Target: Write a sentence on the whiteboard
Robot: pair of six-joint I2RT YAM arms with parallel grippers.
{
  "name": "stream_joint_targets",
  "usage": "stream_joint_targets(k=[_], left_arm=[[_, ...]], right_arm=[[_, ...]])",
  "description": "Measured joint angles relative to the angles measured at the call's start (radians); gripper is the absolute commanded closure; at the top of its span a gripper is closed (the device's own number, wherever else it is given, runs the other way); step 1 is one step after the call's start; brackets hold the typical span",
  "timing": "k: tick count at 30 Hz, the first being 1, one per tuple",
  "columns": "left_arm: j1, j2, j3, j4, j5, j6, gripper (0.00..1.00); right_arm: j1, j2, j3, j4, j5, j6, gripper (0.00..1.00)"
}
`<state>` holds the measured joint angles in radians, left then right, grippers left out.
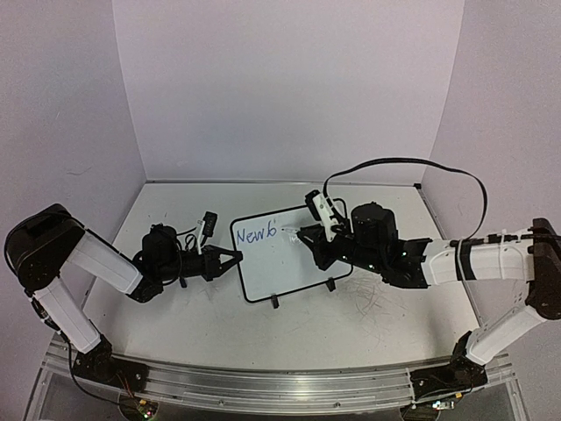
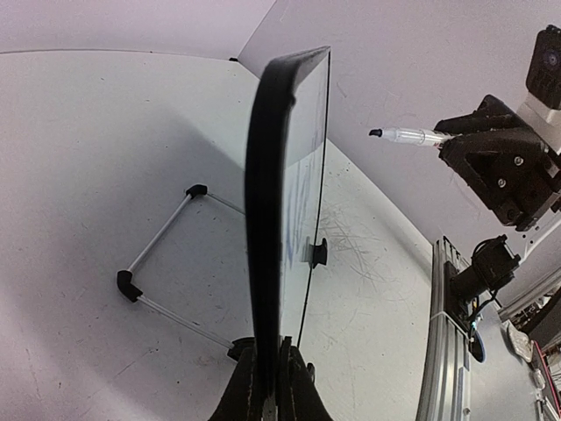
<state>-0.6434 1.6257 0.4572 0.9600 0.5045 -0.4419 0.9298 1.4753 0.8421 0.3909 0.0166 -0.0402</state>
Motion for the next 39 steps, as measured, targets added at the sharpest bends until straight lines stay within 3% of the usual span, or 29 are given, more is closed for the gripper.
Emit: stream_joint_targets(k=[39], left_arm=[[-0.020, 0.000, 0.014, -0.028, -0.019, 0.029, 1.00]], right_arm=[[0.005, 0.040, 0.022, 0.014, 0.018, -0.002, 1.00]])
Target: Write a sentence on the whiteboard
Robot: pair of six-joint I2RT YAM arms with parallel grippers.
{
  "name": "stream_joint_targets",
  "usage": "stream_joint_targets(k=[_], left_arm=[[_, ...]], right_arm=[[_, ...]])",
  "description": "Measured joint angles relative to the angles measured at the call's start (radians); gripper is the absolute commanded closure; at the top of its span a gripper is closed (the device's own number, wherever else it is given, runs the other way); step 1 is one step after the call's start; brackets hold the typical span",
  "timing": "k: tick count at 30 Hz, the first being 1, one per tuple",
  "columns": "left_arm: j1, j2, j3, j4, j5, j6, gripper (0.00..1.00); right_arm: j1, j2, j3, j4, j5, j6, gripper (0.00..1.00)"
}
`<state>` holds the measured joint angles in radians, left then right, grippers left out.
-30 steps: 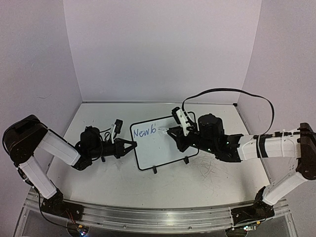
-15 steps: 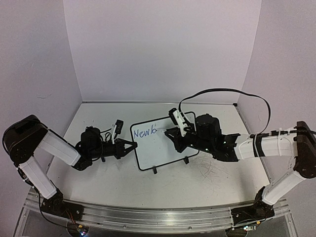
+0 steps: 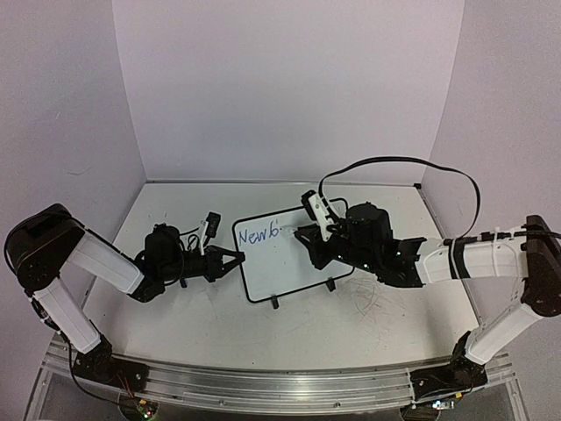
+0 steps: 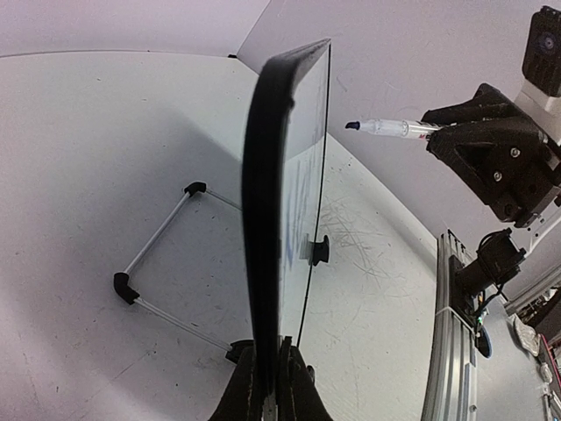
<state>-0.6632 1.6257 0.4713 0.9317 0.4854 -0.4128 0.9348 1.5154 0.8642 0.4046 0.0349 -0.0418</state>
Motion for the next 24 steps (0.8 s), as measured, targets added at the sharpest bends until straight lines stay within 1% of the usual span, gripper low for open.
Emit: stream_joint_targets(k=[24], left_arm=[[-0.016, -0.001, 0.013, -0.020, -0.017, 0.021, 1.00]], right_arm=[[-0.003, 0.026, 0.000, 0.010, 0.027, 0.039, 1.00]])
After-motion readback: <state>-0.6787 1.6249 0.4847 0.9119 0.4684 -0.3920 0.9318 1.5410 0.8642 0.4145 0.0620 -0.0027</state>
